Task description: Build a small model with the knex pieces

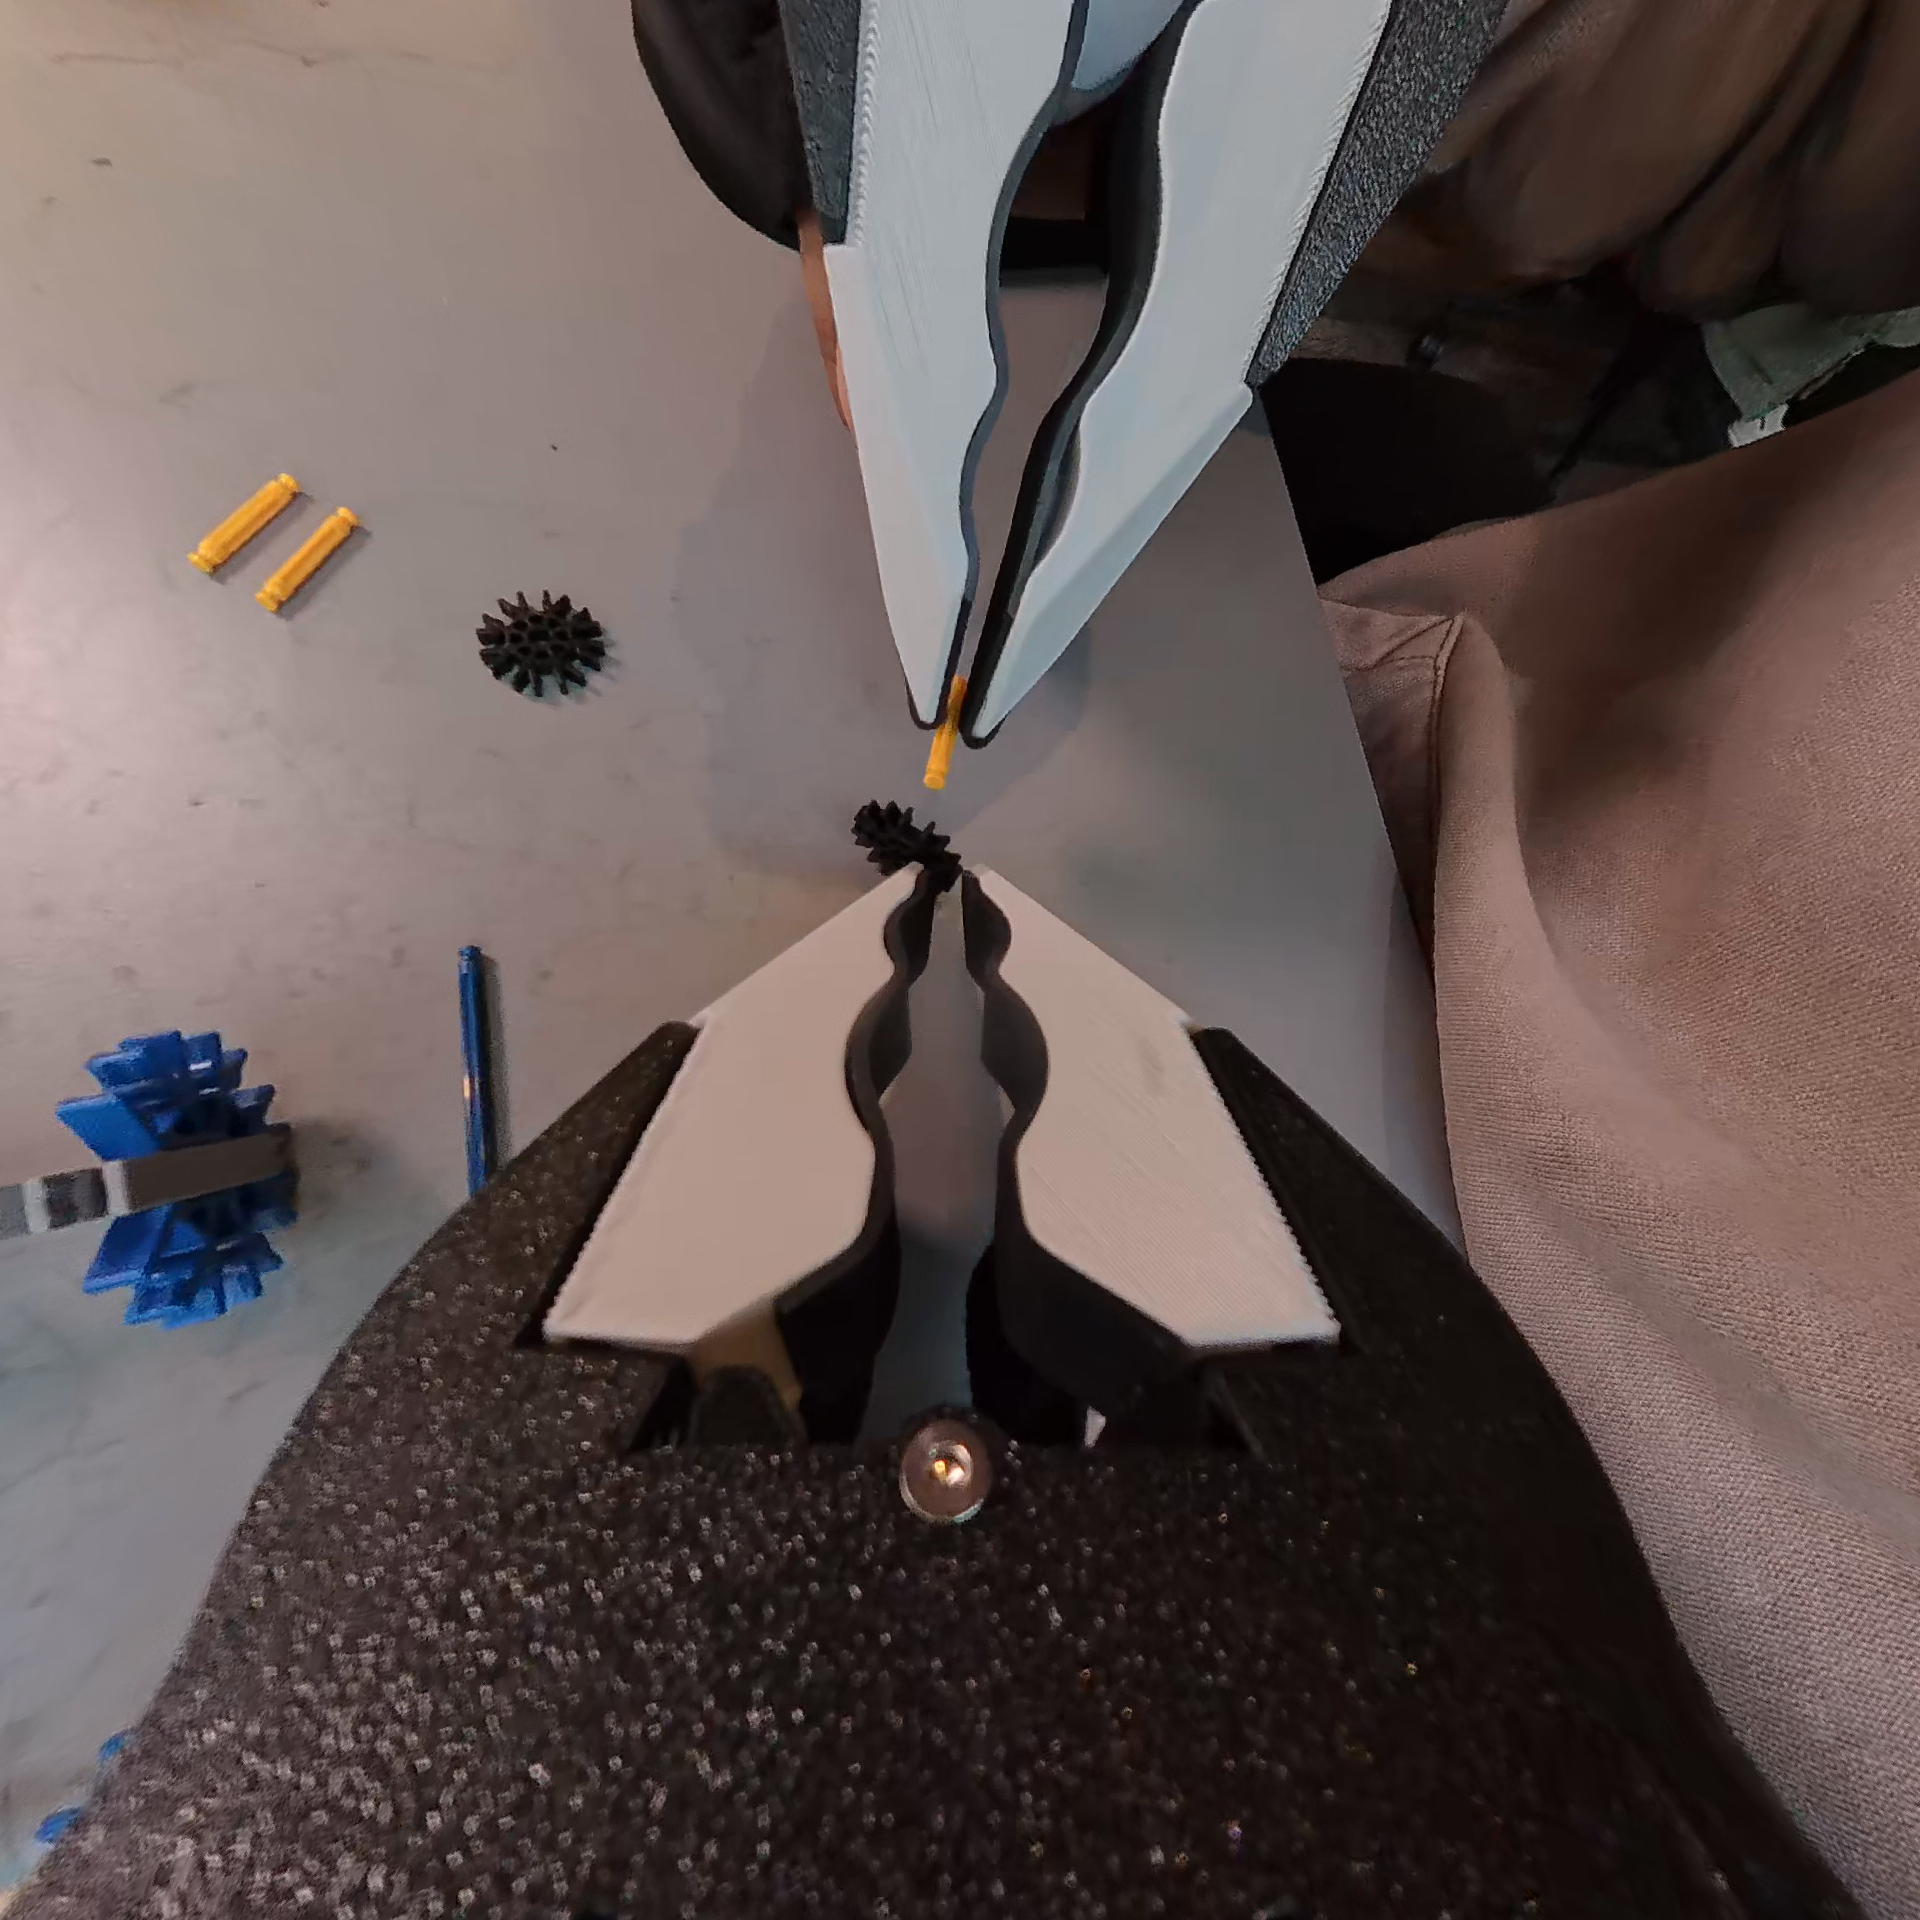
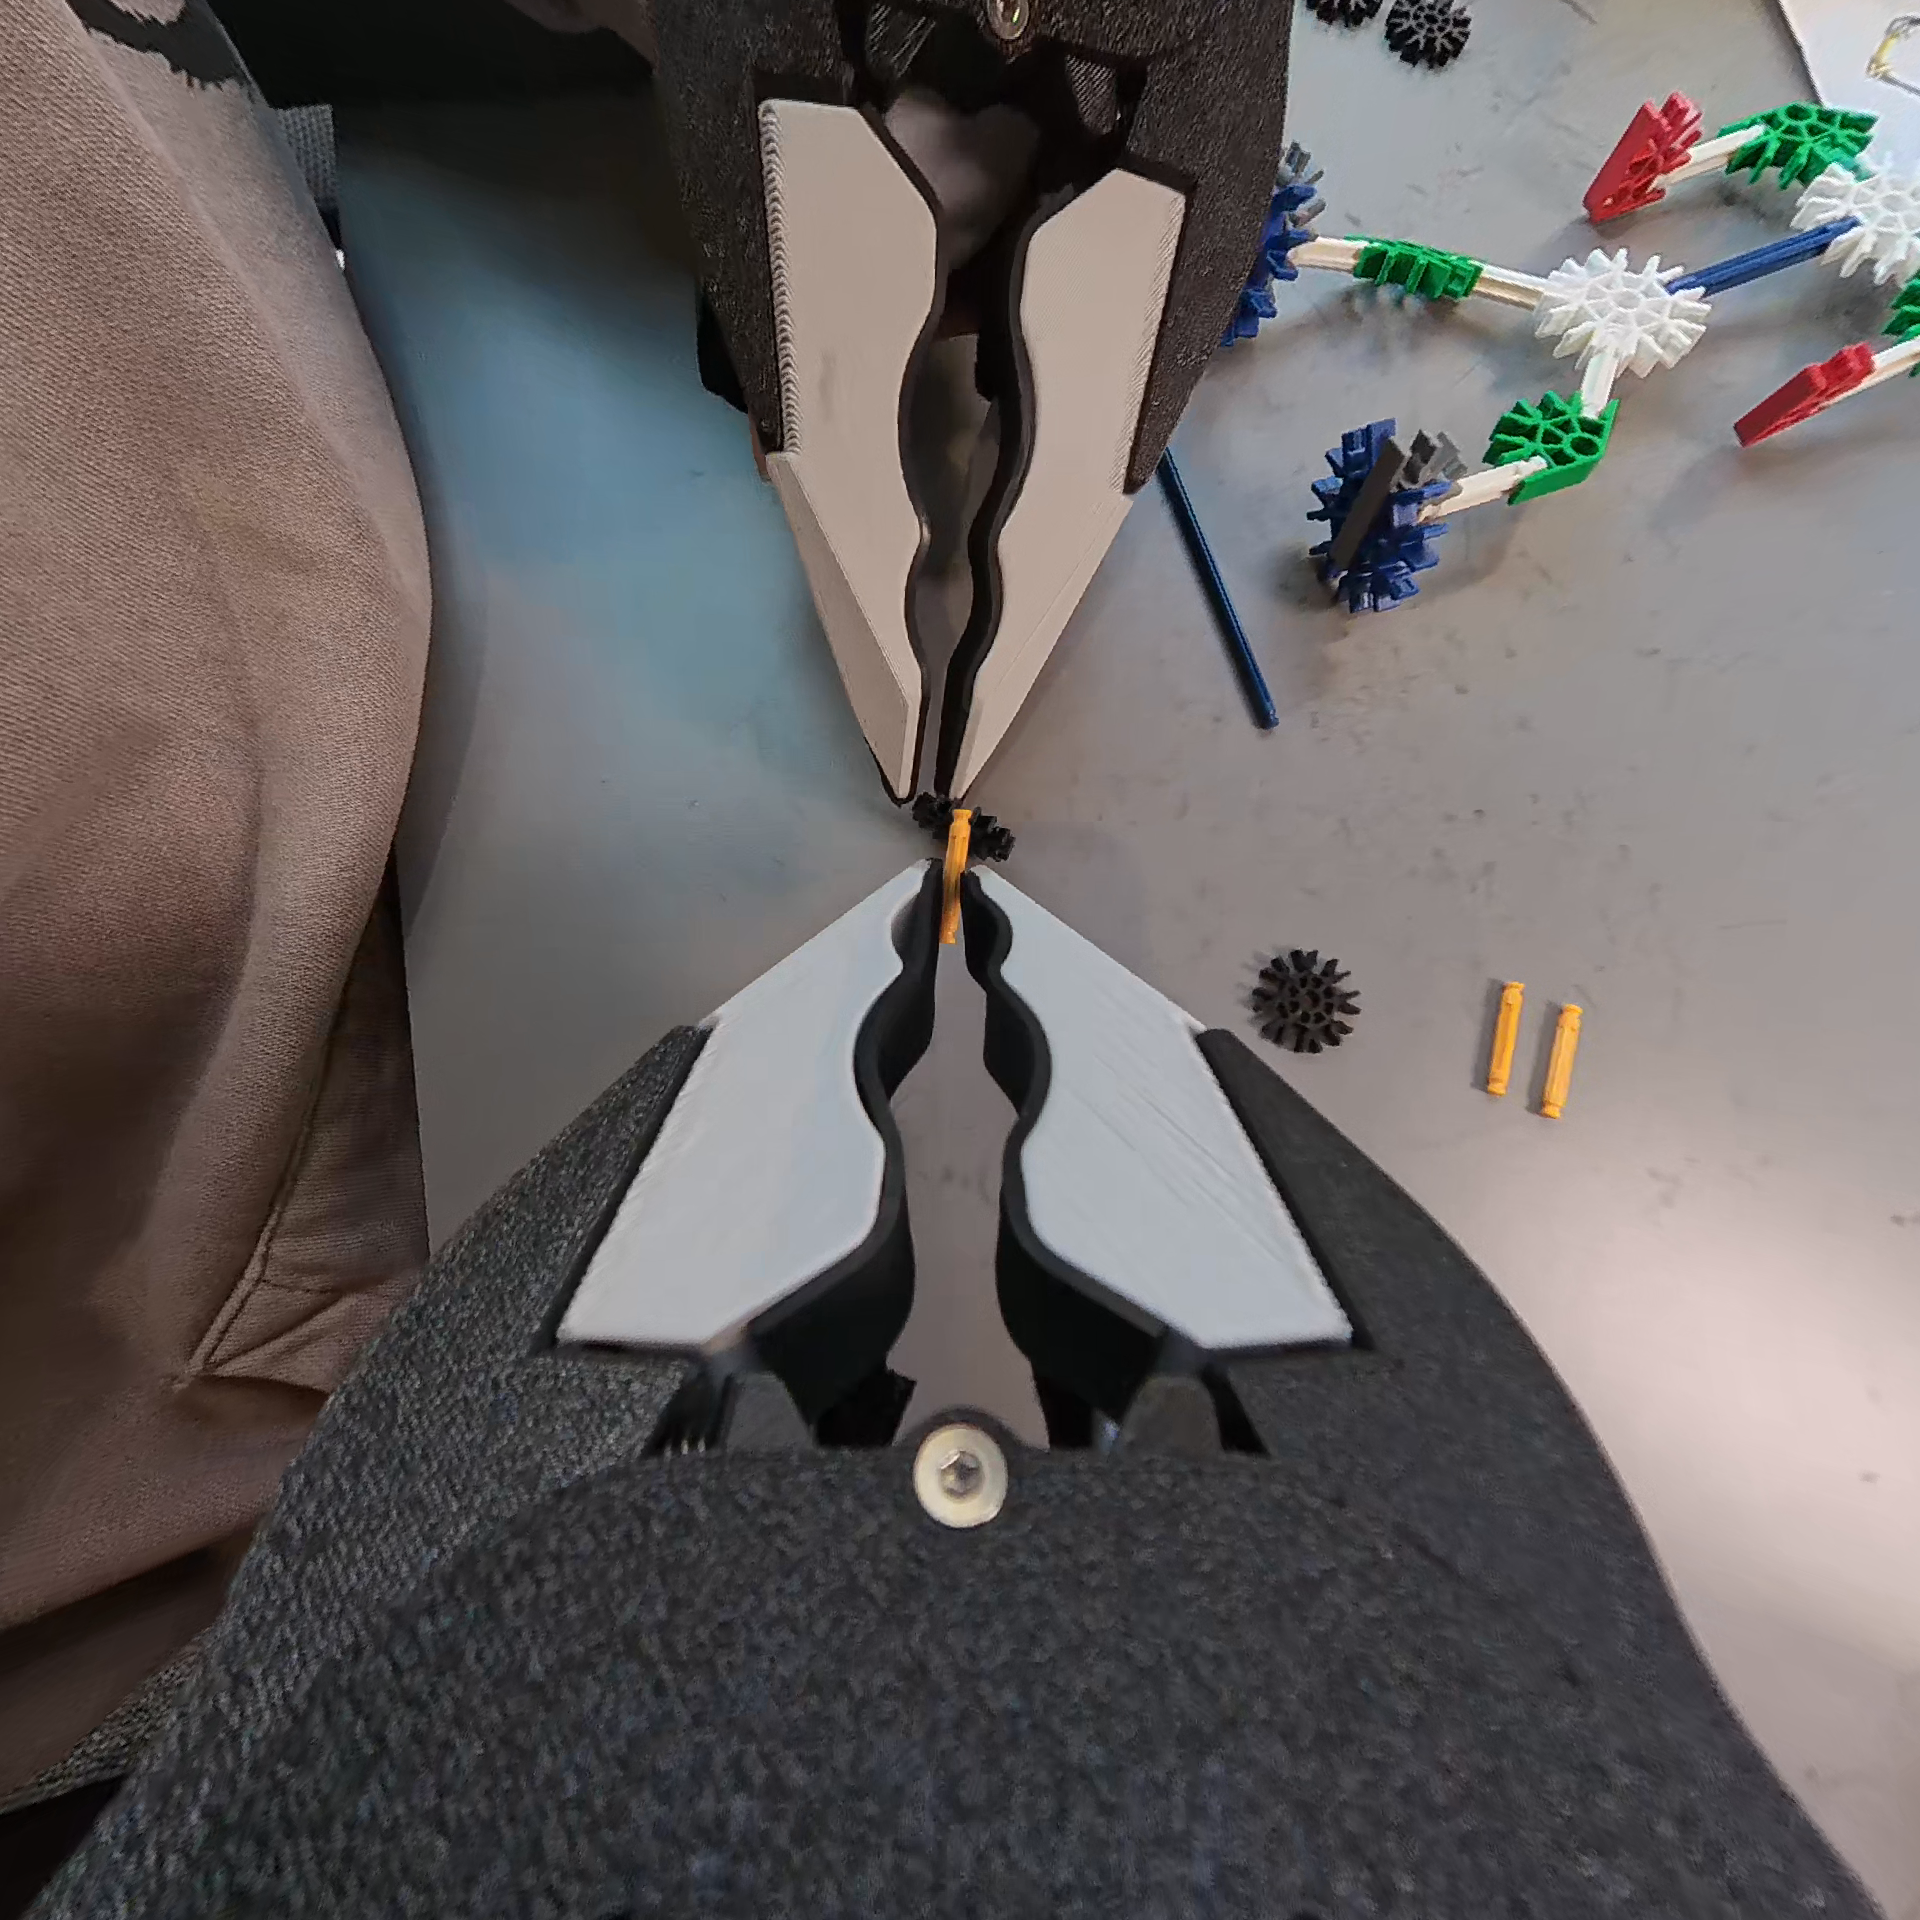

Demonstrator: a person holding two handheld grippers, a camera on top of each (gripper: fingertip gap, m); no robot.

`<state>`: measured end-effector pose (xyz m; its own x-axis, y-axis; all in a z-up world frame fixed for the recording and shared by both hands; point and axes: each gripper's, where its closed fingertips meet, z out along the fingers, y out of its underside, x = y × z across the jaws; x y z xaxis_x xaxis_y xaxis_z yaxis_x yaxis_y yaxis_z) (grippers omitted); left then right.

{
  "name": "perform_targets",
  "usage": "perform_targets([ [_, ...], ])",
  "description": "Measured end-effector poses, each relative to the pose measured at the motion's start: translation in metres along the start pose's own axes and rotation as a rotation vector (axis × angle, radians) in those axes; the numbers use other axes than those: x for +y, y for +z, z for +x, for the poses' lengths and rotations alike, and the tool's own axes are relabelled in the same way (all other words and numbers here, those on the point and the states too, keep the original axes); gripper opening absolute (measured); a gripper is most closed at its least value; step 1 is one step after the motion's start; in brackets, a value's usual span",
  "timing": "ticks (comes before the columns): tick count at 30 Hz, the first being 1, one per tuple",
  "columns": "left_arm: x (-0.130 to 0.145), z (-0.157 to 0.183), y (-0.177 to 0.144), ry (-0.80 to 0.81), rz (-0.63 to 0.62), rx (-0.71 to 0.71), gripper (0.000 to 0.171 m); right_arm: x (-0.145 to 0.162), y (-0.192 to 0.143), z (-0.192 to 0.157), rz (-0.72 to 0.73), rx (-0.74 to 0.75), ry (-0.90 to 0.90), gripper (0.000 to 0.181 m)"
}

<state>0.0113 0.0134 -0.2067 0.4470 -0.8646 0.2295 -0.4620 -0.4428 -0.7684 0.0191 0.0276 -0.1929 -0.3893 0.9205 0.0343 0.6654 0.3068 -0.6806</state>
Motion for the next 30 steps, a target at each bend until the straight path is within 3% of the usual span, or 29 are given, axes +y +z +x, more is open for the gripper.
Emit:
perform_targets([
  [24,0.002,-0.001,0.004,0.006,-0.018,-0.032,0.004,0.012,-0.004,0.002,-0.033,0.023,0.031,0.002],
  [30,-0.007,-0.002,0.011,-0.010,-0.001,-0.066,0.021,0.040,-0.015,0.003,-0.099,0.055,0.092,0.002],
])
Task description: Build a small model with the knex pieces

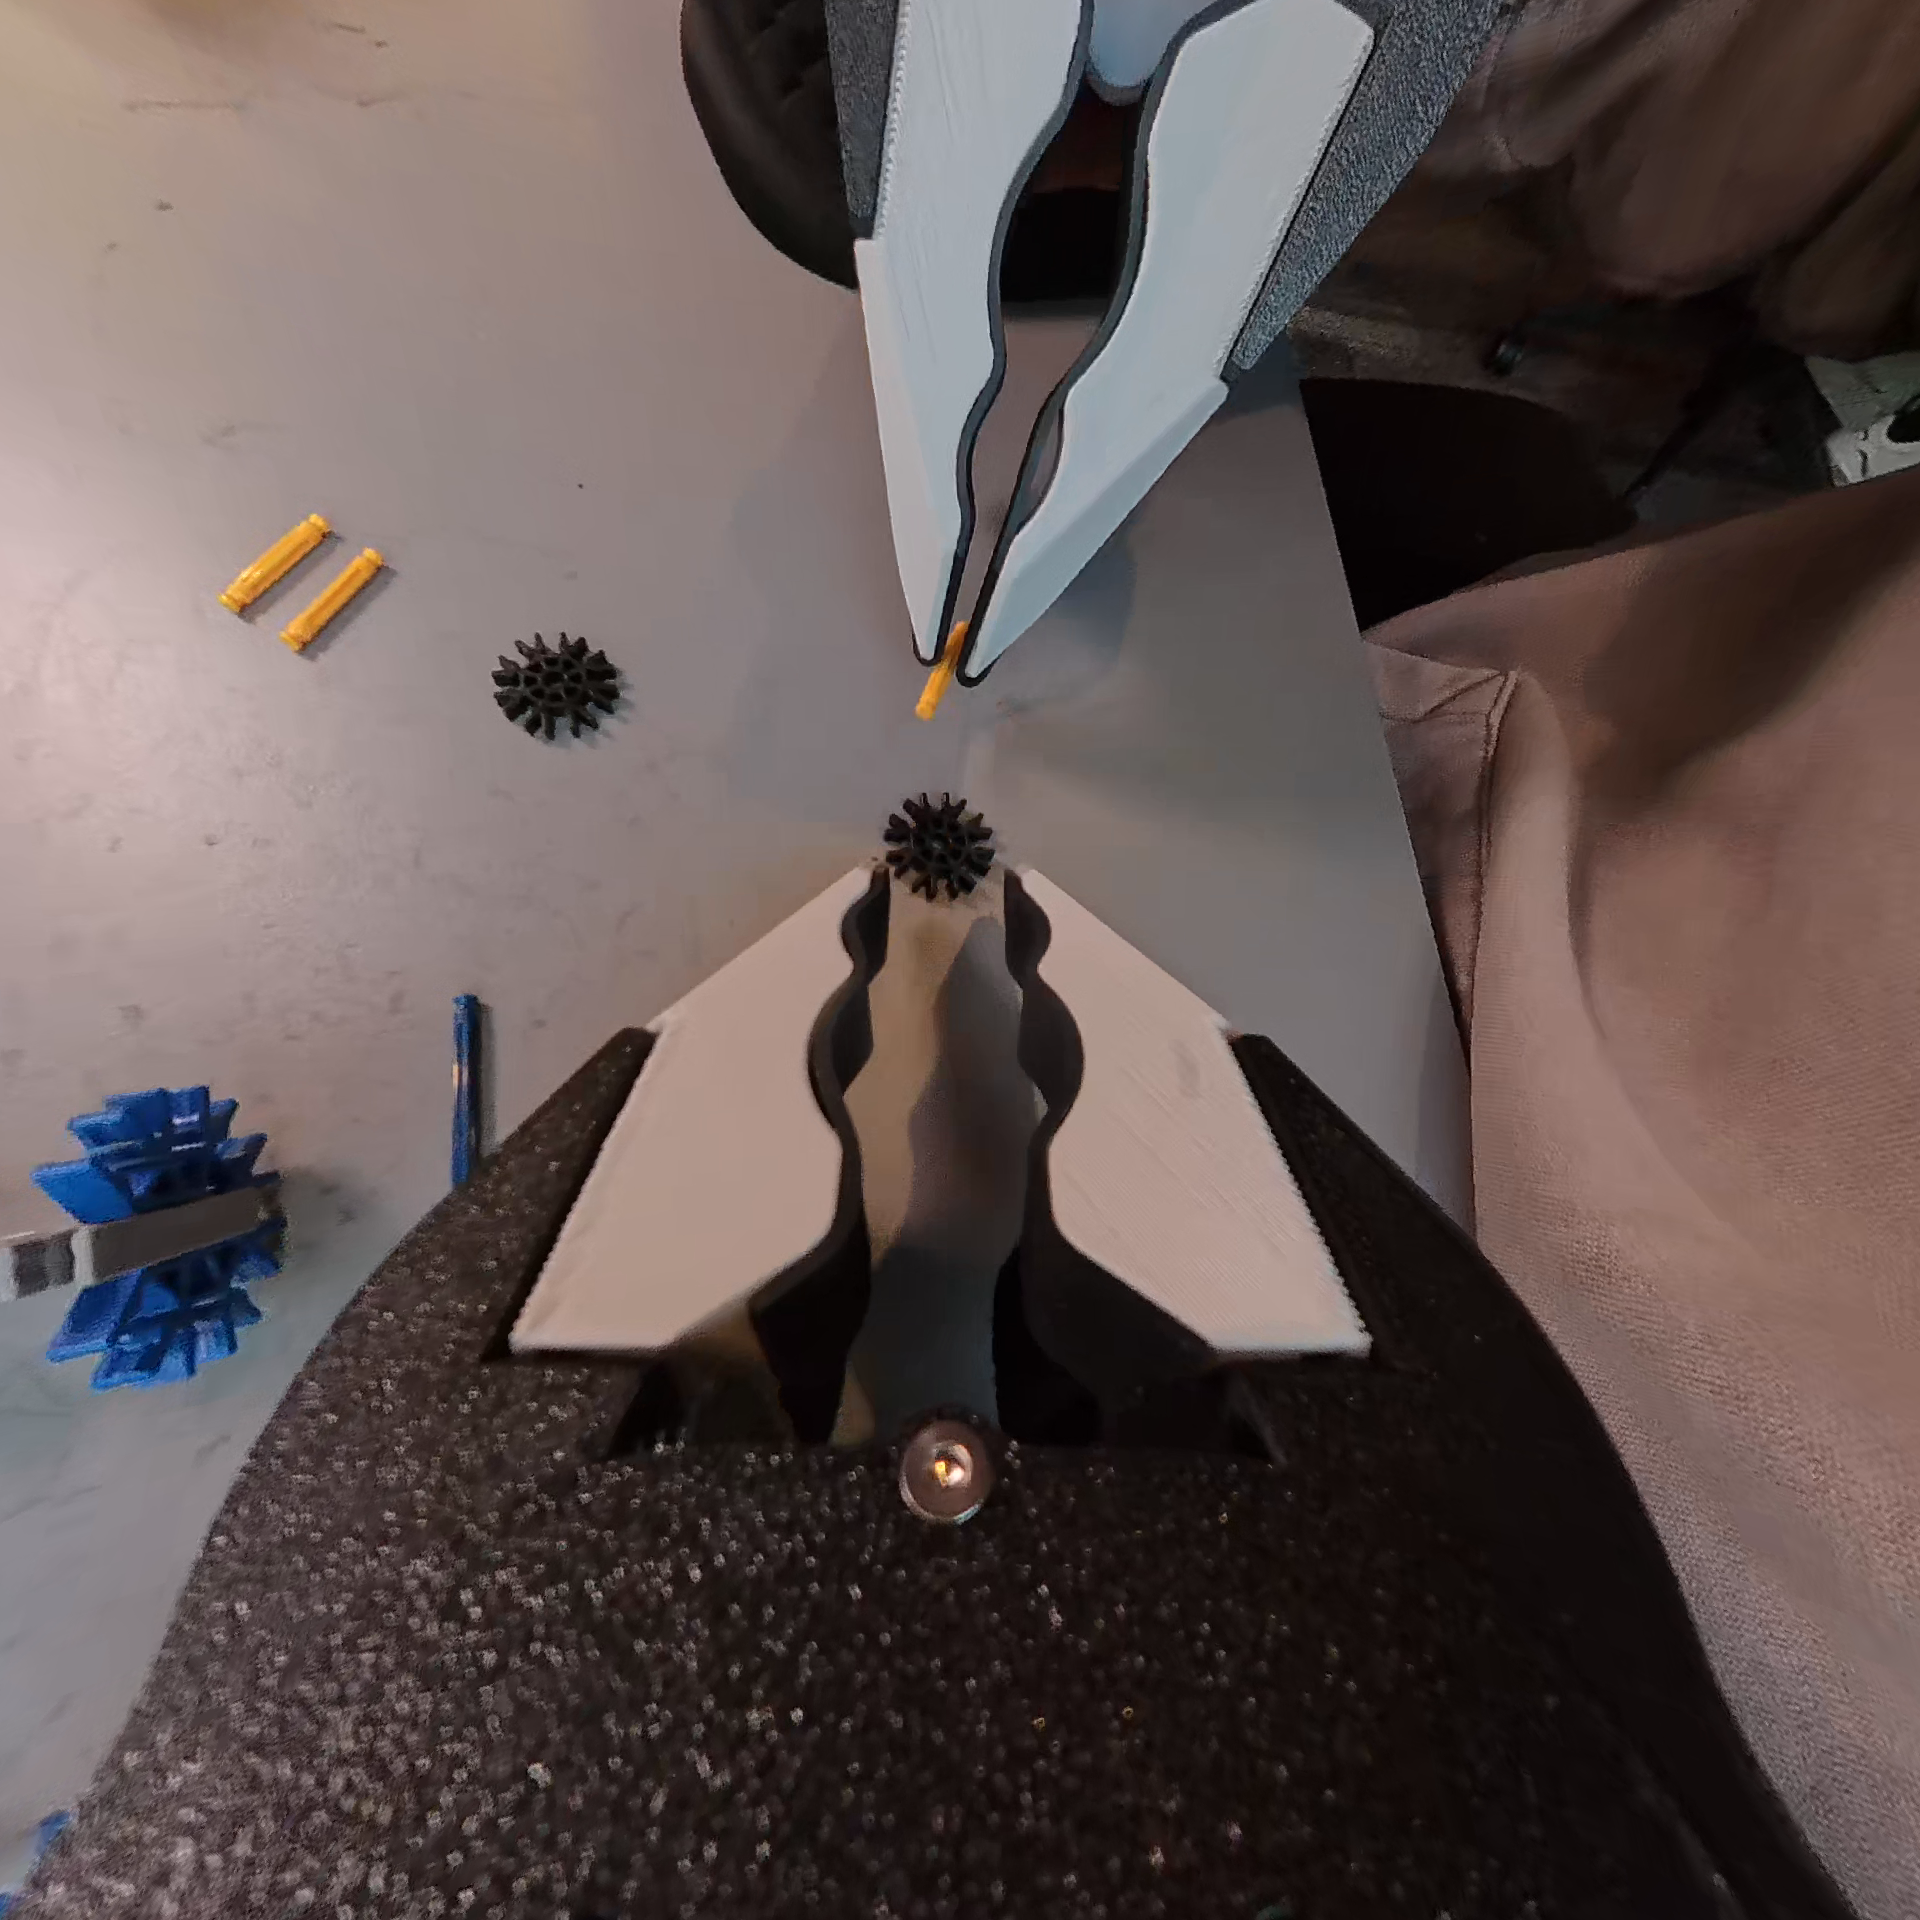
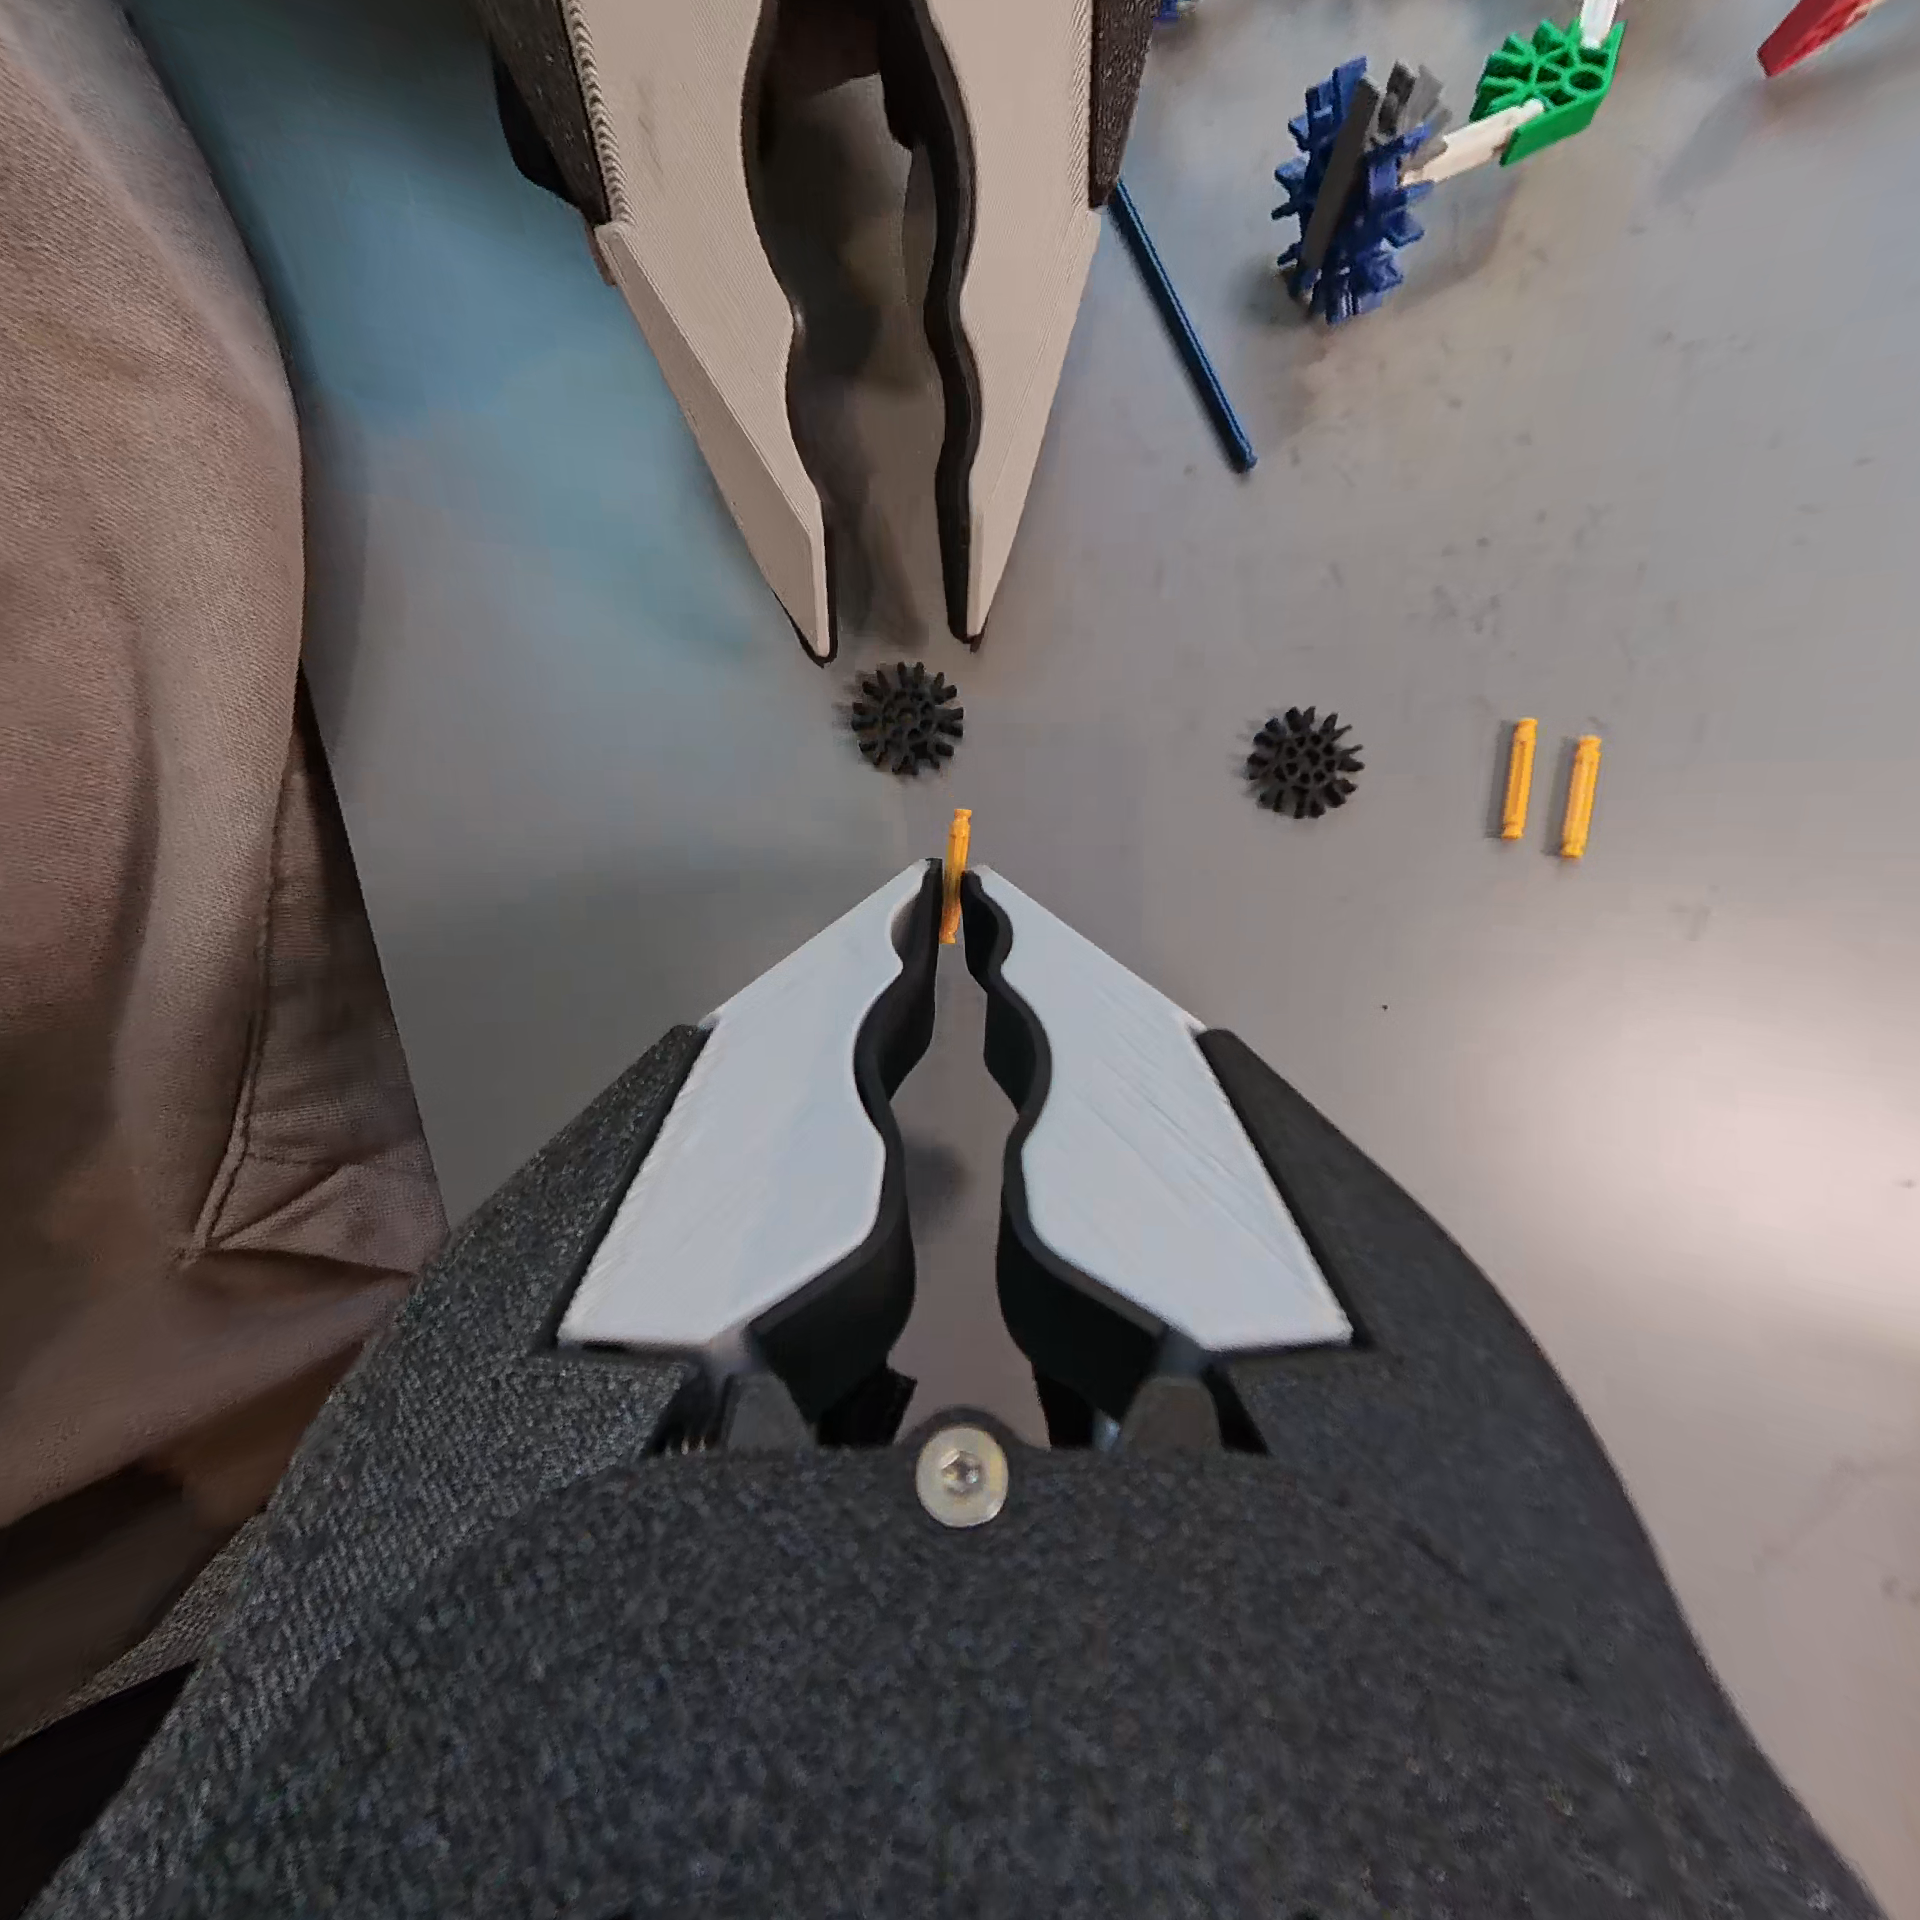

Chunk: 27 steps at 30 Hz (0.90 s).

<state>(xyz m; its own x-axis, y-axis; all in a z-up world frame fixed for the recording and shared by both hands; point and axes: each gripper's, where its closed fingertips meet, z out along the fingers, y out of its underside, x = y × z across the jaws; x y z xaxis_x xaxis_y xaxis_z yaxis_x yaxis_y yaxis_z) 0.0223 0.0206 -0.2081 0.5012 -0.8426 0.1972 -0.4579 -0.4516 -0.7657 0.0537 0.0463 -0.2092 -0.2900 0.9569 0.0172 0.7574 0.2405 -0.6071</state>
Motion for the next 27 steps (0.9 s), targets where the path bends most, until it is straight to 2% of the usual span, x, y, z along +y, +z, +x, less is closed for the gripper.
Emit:
perform_targets([
  [6,-0.003,0.000,0.015,-0.018,-0.069,-0.060,0.031,0.005,-0.002,0.005,0.002,0.041,0.021,0.002],
  [9,-0.002,-0.002,0.017,-0.005,-0.095,-0.092,0.029,0.007,0.000,0.006,-0.005,0.047,0.026,0.002],
  [11,-0.001,-0.005,0.016,0.007,-0.102,-0.111,0.022,0.009,0.002,0.008,-0.013,0.050,0.014,0.002],
  [17,0.001,-0.008,0.011,0.032,-0.075,-0.107,0.015,0.009,0.006,0.011,-0.034,0.049,-0.040,0.003],
  [21,-0.006,-0.009,0.003,0.061,-0.017,-0.113,0.015,0.008,0.003,0.016,-0.021,0.068,-0.021,0.013],
  [24,-0.020,-0.008,-0.007,0.103,0.076,-0.128,0.015,-0.015,-0.008,0.015,0.123,0.052,0.055,0.013],
  [27,-0.039,-0.005,-0.021,0.158,0.200,-0.140,0.015,-0.041,-0.017,0.007,0.300,-0.039,0.213,0.014],
])
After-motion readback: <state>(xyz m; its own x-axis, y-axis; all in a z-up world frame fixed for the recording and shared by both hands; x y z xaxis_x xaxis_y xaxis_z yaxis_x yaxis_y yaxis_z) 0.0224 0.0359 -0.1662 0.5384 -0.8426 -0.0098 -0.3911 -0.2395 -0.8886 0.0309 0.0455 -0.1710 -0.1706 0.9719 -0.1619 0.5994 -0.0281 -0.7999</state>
